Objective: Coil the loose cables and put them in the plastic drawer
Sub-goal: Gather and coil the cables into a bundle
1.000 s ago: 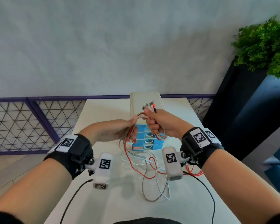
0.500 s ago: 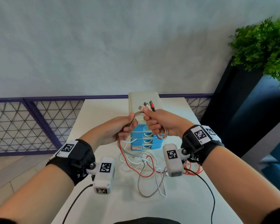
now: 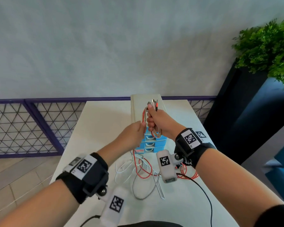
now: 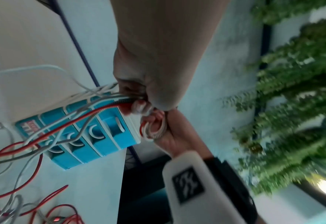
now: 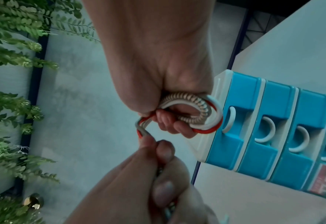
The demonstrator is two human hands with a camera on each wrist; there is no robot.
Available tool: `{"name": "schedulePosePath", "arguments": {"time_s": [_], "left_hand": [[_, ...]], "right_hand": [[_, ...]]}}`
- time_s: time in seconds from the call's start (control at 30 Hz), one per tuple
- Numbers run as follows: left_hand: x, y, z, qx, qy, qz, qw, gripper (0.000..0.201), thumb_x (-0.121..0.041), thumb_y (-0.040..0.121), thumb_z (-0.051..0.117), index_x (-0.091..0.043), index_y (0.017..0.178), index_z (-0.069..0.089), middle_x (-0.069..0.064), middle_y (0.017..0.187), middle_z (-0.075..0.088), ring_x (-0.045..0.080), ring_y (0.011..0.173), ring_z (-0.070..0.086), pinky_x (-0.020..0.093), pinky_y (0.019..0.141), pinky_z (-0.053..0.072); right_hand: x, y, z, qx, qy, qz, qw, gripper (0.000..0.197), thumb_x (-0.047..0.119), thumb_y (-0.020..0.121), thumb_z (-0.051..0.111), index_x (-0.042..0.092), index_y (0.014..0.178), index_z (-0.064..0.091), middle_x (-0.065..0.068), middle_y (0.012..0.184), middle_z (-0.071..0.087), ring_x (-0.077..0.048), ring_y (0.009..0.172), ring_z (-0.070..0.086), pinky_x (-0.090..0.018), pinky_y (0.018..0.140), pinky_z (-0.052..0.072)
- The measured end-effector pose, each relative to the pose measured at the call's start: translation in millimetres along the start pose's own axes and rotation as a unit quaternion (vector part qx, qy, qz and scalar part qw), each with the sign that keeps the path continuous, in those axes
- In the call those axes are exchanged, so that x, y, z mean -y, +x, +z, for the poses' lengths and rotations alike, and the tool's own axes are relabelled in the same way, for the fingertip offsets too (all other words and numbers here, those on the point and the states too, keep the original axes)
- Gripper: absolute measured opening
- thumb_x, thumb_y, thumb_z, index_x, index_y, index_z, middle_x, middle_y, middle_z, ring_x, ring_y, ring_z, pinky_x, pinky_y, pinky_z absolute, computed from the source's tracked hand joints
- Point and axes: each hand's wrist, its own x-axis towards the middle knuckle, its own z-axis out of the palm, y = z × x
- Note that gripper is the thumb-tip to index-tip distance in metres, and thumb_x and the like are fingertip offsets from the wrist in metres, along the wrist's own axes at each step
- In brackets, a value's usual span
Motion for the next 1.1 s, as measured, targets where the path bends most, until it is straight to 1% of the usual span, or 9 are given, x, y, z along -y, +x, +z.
{"name": "schedulePosePath", "arguments": {"time_s": [0.1,0.23,0.33,0.4,0.6,0.73,0.83,0.97,1.1], "left_hand": [[-2.1,-3.1,9.0,-0.05,0.139,0.017,0.989,0.033,-0.032,0.102,0.025,-0.012,0.094,0.051,0.013,0.095,0.063,0.029,0.084,0.057,0.035,0.073,0.044],[-13.3,-9.5,11.3,-0.057,0.239,0.02,0.969,0.023,-0.028,0.101,0.029,-0.013,0.1,0.047,0.008,0.087,0.057,0.028,0.079,0.054,0.032,0.061,0.04],[-23.6,-4.7,16.1,-0.035,0.266,-0.025,0.963,0.032,-0.016,0.098,0.036,-0.007,0.128,0.045,0.014,0.115,0.06,0.033,0.104,0.058,0.037,0.077,0.044],[-25.5,-0.7,17.2,-0.002,0.242,-0.072,0.968,0.037,-0.013,0.099,0.035,-0.003,0.134,0.042,0.017,0.127,0.055,0.033,0.117,0.054,0.038,0.089,0.042],[-22.1,-3.8,-0.6,0.06,0.138,-0.009,0.989,0.036,-0.026,0.1,0.029,-0.006,0.087,0.055,0.006,0.067,0.069,0.019,0.063,0.067,0.029,0.069,0.05],[-17.1,-2.1,-10.4,0.148,0.066,0.026,0.986,0.037,-0.029,0.099,0.039,-0.013,0.076,0.063,0.009,0.087,0.074,0.008,0.07,0.065,0.017,0.073,0.049],[-9.0,-3.8,-7.7,0.166,0.109,0.029,0.98,0.032,-0.034,0.097,0.044,-0.02,0.079,0.066,0.001,0.086,0.067,0.012,0.077,0.058,0.023,0.073,0.044],[5.9,-7.1,2.8,0.165,0.004,0.055,0.985,0.039,-0.038,0.098,0.041,-0.01,0.1,0.068,0.006,0.102,0.069,0.017,0.092,0.061,0.026,0.087,0.045],[15.8,-11.1,9.6,0.148,-0.061,0.072,0.984,0.047,-0.037,0.099,0.038,0.004,0.09,0.059,0.009,0.075,0.055,0.01,0.065,0.05,0.013,0.064,0.042]], "right_hand": [[1.8,-2.5,4.9,-0.002,0.012,0.023,1.0,0.051,0.056,0.097,0.037,0.017,0.063,0.039,0.004,0.045,0.037,-0.011,0.041,0.041,-0.024,0.046,0.039],[0.9,-5.6,6.4,0.027,-0.057,0.043,0.997,0.059,0.073,0.078,0.053,0.017,0.063,0.039,0.0,0.055,0.036,-0.011,0.045,0.038,-0.024,0.048,0.035],[-1.4,-4.0,7.3,0.042,-0.079,0.036,0.995,0.046,0.047,0.078,0.074,0.019,0.064,0.04,-0.001,0.058,0.04,-0.014,0.05,0.043,-0.029,0.057,0.038],[-1.6,-4.8,7.4,0.035,-0.084,0.029,0.995,0.039,0.038,0.087,0.068,0.018,0.068,0.04,-0.001,0.06,0.042,-0.014,0.055,0.046,-0.03,0.061,0.041],[2.2,-3.2,9.3,0.008,-0.087,0.003,0.996,0.039,0.049,0.098,0.042,0.016,0.077,0.046,0.002,0.061,0.041,-0.013,0.053,0.04,-0.027,0.055,0.035],[6.4,-0.4,10.4,0.002,0.061,0.009,0.998,0.036,0.044,0.098,0.044,0.019,0.074,0.041,0.004,0.061,0.033,-0.008,0.051,0.036,-0.022,0.056,0.035],[8.6,0.8,15.5,0.001,0.212,0.031,0.977,0.039,0.047,0.097,0.046,0.018,0.071,0.039,0.003,0.056,0.03,-0.01,0.044,0.034,-0.022,0.044,0.039],[12.7,-3.1,21.6,0.014,0.364,0.046,0.93,0.042,0.049,0.095,0.049,0.016,0.07,0.043,0.003,0.053,0.036,-0.011,0.04,0.041,-0.022,0.045,0.045],[16.0,-4.1,19.9,0.017,0.34,0.048,0.939,0.042,0.051,0.095,0.048,0.015,0.074,0.045,0.004,0.053,0.04,-0.005,0.035,0.033,-0.018,0.034,0.037]]}}
